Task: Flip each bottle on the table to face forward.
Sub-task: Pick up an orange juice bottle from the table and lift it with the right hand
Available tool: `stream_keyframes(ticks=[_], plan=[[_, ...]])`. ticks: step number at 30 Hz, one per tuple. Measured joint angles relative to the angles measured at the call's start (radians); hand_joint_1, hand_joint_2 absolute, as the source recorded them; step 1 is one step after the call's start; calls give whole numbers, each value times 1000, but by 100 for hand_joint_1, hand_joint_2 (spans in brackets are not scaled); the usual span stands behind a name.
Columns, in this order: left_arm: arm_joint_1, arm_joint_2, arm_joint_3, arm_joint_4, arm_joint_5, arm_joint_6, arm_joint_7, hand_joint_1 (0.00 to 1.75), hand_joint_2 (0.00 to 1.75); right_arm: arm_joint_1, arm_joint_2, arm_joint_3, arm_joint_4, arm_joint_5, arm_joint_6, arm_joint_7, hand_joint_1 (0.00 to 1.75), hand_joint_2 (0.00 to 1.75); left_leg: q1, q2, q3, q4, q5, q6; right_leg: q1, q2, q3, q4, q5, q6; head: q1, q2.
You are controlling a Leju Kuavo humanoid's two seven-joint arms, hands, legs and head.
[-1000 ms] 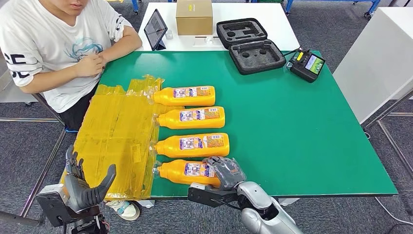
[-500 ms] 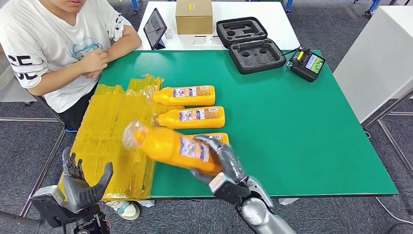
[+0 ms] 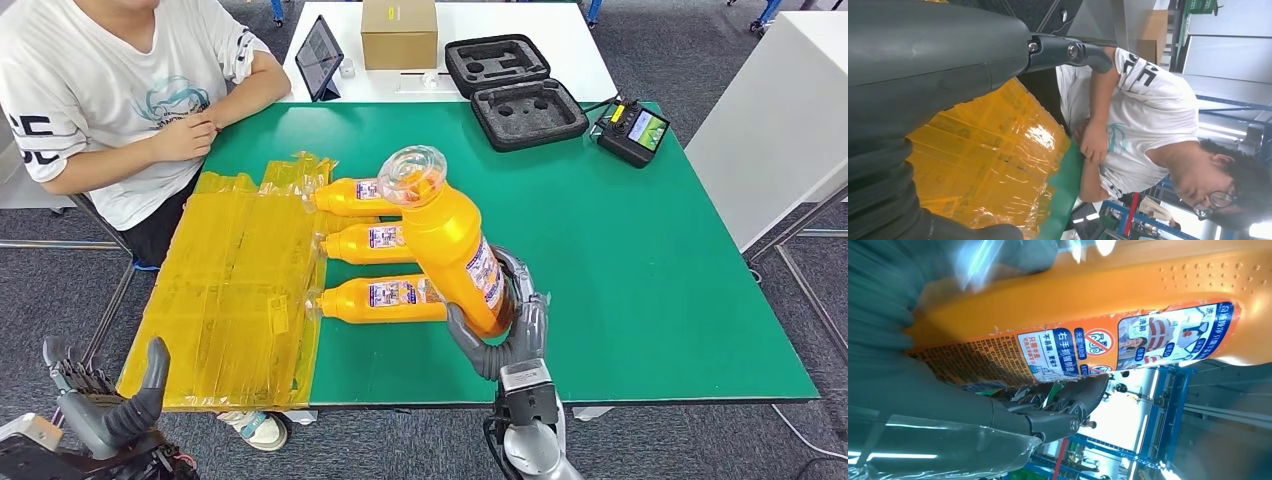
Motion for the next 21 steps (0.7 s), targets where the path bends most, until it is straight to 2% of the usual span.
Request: stream_keyframes(ticks=[6,14,21], plan=[[1,-3,4,0,3,-6,0,0,175,5,2,-1,-5,0,-5,-1,175,175,0,0,0,0,0,0,0,0,0,0,0,0,0,0],[-3,12,-46,35,48,-90,18,0,175,27,10,-10,-18,3,-47,-1,175,175,-1,0,0,0,0,0,-1,0,0,0,-1,1,0,0],[-34,73,-186,132,20,-323,136,0,175,-2,34,-29,86,52,49,12,175,175,-1,0,0,0,0,0,-1,0,0,0,0,1,0,0]])
